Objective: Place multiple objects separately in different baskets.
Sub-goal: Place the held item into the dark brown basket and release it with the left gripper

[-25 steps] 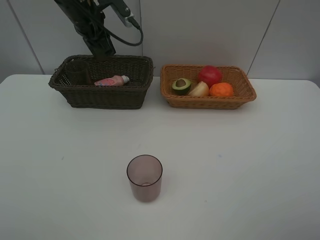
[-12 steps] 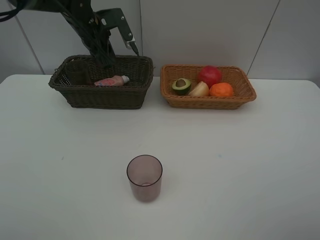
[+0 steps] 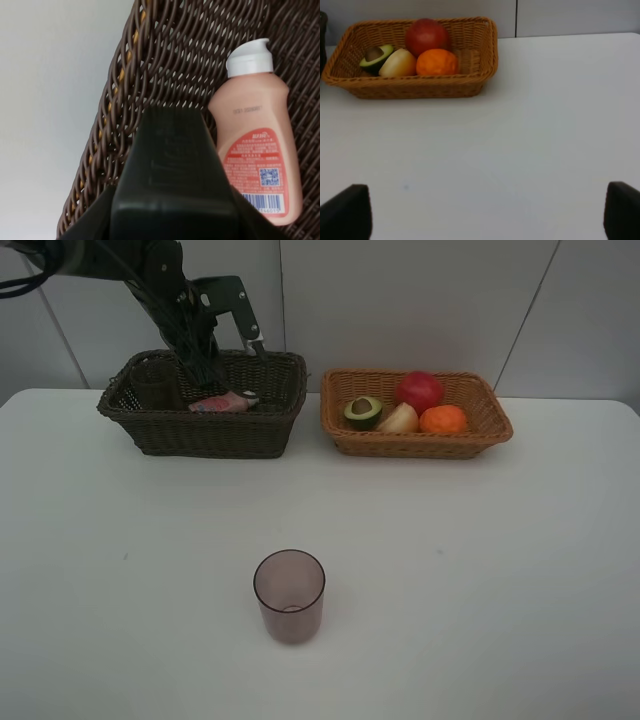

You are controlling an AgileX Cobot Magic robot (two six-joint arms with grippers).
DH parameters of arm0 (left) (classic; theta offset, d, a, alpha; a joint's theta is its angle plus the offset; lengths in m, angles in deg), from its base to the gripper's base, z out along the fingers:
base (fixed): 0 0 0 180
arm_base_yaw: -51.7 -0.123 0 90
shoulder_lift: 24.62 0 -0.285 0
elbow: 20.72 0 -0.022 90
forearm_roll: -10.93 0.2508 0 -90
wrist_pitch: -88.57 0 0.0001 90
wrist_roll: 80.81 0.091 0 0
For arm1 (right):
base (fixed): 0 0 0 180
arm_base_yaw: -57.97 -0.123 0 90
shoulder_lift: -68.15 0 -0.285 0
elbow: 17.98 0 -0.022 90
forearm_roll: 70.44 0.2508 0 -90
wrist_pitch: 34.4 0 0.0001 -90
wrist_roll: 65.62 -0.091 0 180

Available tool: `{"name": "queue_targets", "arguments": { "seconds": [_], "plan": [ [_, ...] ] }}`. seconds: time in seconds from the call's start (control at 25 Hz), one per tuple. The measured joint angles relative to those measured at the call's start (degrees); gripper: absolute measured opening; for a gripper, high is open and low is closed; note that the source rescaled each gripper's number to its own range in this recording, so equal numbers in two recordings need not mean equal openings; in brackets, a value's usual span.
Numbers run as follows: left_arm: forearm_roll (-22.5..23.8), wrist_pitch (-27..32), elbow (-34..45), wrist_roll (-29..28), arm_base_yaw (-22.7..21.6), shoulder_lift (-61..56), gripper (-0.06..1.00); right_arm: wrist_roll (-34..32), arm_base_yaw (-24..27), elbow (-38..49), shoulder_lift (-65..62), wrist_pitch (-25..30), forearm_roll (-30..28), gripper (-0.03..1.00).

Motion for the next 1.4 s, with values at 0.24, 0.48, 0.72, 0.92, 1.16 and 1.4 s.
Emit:
{"name": "queue_targets", "arguments": {
  "seconds": [0.24, 0.48, 0.72, 0.92, 1.16, 1.4],
  "plan": [
    [0.05, 0.0, 0.0, 0.86, 0.0, 0.05, 0.52, 0.0, 0.0, 0.0, 0.0, 0.0, 0.0, 0.93],
    [0.05, 0.0, 0.0, 0.9, 0.0, 0.05, 0.52, 0.0, 0.0, 0.0, 0.0, 0.0, 0.0, 0.93],
    [-0.18, 0.53, 0.0, 0.9, 0.0, 0.05, 0.52, 0.0, 0.0, 0.0, 0.0, 0.0, 0.0, 0.93],
    [-0.23, -0.04, 0.0, 0.9, 0.0, 0.05, 0.76, 0.0, 0.0, 0.0, 0.0, 0.0, 0.0, 0.93],
    [-0.59, -0.21, 0.0, 0.9, 0.0, -0.24, 0.98, 0.0, 0.0, 0.0, 0.0, 0.0, 0.0, 0.93],
    [-0.59, -0.21, -0.05, 0.9, 0.0, -1.18, 0.99, 0.0, 0.0, 0.0, 0.0, 0.0, 0.0, 0.93]
  ]
}}
